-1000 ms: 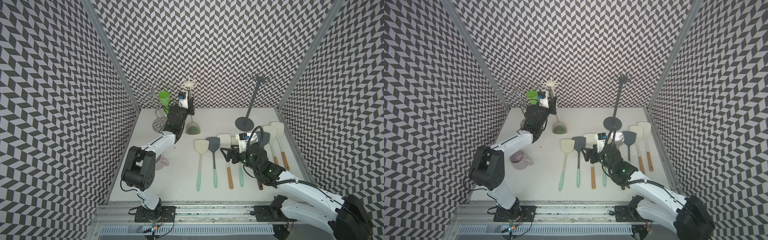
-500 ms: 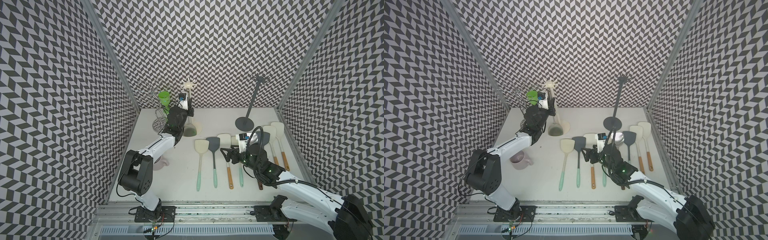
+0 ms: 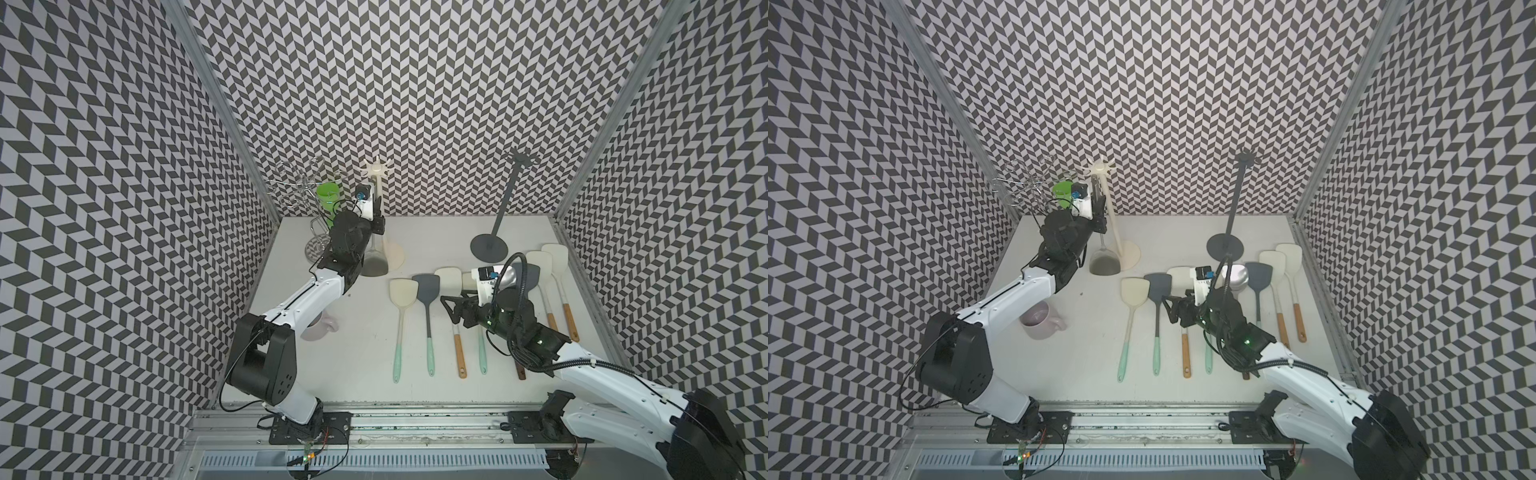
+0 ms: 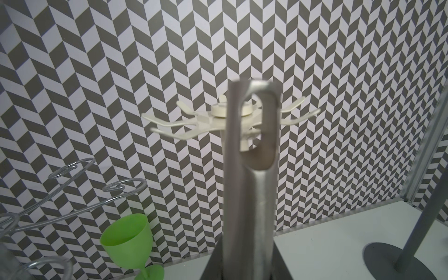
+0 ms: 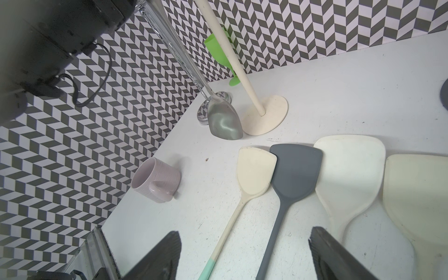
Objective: Take the spatula off the kitchen utensil rack
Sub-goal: Take off the spatula from the rack, then place the spatula at the center of the board.
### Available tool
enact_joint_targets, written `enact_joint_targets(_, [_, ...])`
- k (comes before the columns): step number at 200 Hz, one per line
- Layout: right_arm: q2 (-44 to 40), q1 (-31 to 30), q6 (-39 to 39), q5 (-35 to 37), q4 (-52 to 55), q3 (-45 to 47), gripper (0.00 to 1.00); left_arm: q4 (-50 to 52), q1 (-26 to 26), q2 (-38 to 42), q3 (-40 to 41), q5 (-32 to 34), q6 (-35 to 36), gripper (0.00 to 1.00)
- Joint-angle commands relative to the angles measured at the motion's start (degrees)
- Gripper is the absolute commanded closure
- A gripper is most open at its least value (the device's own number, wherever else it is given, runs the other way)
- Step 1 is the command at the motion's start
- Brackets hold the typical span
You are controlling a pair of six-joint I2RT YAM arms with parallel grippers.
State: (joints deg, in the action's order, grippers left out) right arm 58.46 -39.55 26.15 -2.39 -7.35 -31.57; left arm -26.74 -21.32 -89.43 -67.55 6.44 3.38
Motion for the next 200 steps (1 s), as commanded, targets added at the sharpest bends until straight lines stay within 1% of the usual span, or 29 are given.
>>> enact_joint_targets(1, [-0.86, 0.26, 0.31, -0.23, -3.50, 0.49, 0.17, -1.71, 0.71, 4.39, 1.43, 0.40, 0.49, 1.00])
enact_joint_targets(26, [-0.78, 0.27, 0.33, -2.16, -3.54, -0.12, 0.18, -2.99, 0.79, 6.96, 4.68, -0.38, 1.39, 1.00])
enact_joint_targets(44, [-0.82, 0.26, 0.41, -3.20, -3.24, -0.94, 0.18, -3.71, 0.77, 9.01, 6.57, -2.92, 3.24, 1.00])
enact_joint_targets(80, [-0.39, 0.87, -0.18, -6.33, -3.44, -3.10, 0.19, -0.91, 0.18, 12.35, 7.47, -5.38, 6.02, 1.00])
enact_joint_targets(102, [0.17, 1.10, -1.16, -7.46, -3.04, -4.84, 0.20, 2.00, -0.77, 13.90, 7.27, -10.20, 8.69, 1.00])
enact_joint_targets(134, [-0.62, 2.42, -2.72, -8.60, -0.88, -9.29, 0.23, 9.54, -5.04, 13.20, 3.96, -14.74, 14.11, 1.00])
enact_joint_targets(148, [-1.27, 3.58, -3.60, -10.07, -0.32, -11.59, 0.25, 13.07, -7.17, 11.71, 1.86, -15.04, 16.29, 1.00])
enact_joint_targets(168, [-2.37, 5.63, -4.00, -11.73, -1.02, -14.16, 0.30, 15.75, -9.22, 9.97, 0.04, -16.47, 17.92, 1.00])
enact_joint_targets(200, [-1.32, 10.22, -2.93, -19.27, -2.54, -19.28, 0.37, 19.21, -12.52, 8.20, -2.15, -17.33, 20.03, 1.00])
